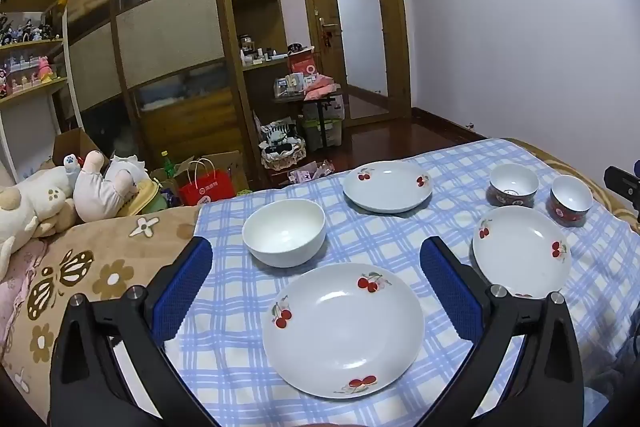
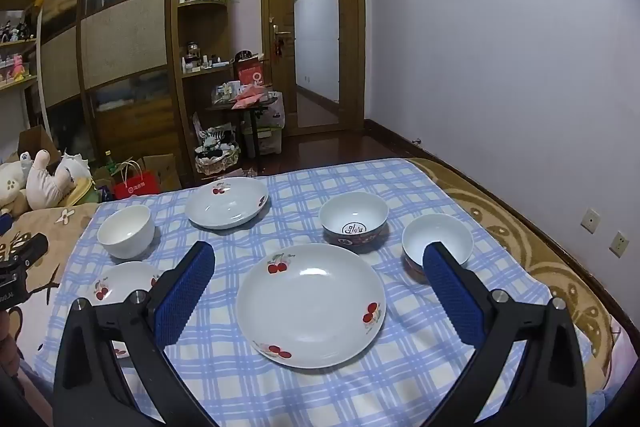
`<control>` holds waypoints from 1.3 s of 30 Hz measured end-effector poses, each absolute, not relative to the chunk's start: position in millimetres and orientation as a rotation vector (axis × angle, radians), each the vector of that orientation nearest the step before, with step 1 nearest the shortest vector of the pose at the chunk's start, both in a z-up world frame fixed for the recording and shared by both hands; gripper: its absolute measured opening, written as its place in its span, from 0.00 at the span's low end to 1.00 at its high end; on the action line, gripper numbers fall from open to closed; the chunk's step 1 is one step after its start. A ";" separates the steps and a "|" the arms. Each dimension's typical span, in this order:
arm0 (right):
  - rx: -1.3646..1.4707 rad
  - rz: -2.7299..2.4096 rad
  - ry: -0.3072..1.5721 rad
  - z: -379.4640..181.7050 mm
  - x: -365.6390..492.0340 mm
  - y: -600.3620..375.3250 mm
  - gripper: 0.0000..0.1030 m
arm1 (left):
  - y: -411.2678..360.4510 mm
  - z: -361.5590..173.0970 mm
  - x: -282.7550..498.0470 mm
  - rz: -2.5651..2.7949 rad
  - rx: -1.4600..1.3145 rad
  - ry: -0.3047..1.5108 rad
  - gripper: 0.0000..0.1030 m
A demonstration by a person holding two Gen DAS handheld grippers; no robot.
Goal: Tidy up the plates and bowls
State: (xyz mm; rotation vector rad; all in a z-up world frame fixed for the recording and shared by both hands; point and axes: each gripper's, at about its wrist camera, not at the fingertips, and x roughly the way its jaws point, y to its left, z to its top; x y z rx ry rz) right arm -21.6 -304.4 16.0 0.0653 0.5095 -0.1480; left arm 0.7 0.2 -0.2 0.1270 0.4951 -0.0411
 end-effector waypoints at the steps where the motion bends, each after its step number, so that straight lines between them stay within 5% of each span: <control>1: 0.066 -0.147 0.510 16.2 -21.5 -304.5 1.00 | 0.4 -0.4 1.5 -0.042 0.124 0.495 0.99; 39: 0.060 -0.135 0.497 11.9 -21.5 -303.2 1.00 | -4.1 -1.0 -6.0 -0.009 0.169 0.455 0.99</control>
